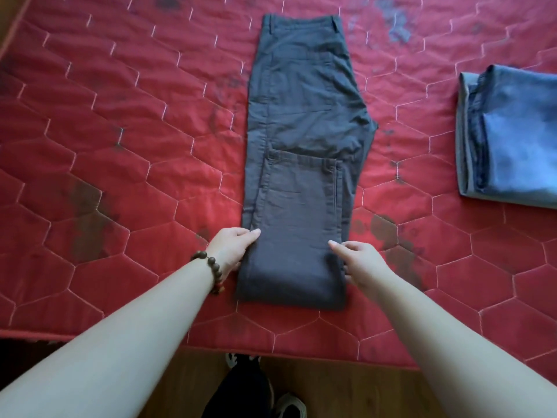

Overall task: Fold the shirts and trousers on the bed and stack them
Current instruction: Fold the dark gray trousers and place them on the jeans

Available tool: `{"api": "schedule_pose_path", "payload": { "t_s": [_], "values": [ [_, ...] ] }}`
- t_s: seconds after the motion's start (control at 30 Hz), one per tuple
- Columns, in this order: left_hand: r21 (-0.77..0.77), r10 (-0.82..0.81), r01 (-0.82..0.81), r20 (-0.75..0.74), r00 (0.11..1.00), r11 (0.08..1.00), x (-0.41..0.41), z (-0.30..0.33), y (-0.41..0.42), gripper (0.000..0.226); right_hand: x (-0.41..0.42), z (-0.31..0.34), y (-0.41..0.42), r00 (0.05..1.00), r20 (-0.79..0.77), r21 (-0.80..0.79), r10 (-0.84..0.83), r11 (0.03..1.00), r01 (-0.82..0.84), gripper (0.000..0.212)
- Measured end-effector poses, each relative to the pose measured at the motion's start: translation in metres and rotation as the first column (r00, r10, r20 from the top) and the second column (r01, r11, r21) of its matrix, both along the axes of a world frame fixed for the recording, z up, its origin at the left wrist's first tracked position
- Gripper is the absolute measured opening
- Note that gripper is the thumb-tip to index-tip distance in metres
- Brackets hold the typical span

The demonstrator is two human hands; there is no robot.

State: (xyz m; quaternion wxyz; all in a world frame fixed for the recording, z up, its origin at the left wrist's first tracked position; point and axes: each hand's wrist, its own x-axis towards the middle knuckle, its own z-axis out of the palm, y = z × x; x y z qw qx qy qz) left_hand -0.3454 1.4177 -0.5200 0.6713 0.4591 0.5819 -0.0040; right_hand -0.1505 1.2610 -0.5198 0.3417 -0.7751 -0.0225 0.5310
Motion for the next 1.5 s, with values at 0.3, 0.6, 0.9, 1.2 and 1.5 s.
{"api": "schedule_pose_path", "payload": {
  "t_s": [0.3, 0.6, 0.9, 1.2, 1.5],
  "values": [
    [0.168, -0.008, 0.008, 0.0, 1.0, 0.986, 0.058, -0.009, 0.051, 0.012, 0.025, 0.0, 0.067, 0.931, 0.353, 0.076, -0.091, 0.995, 0.068, 0.023],
    [0.113, 0.191, -0.266, 0.444, 0.875, 0.957, 0.082, 0.037, 0.095, 0.012, 0.069, 0.055, 0.116, 0.93, 0.335, 0.374, -0.15, 0.927, 0.015, 0.005],
    [0.425, -0.043, 0.118, -0.181, 0.982, 0.898, 0.125, -0.004, 0.173, 0.015, 0.119, 0.008, 0.202, 0.926, 0.372, 0.033, 0.062, 0.996, -0.08, 0.041],
    [0.545, 0.093, -0.041, -0.068, 0.993, 0.837, 0.142, -0.007, 0.185, 0.024, 0.125, -0.002, 0.209, 0.82, 0.569, 0.125, 0.066, 0.978, -0.166, 0.018],
    [0.562, 0.001, 0.093, -0.164, 0.986, 0.822, 0.145, -0.021, 0.195, 0.012, 0.138, -0.015, 0.217, 0.858, 0.505, 0.017, 0.097, 0.992, -0.122, 0.02]
  ]
}}
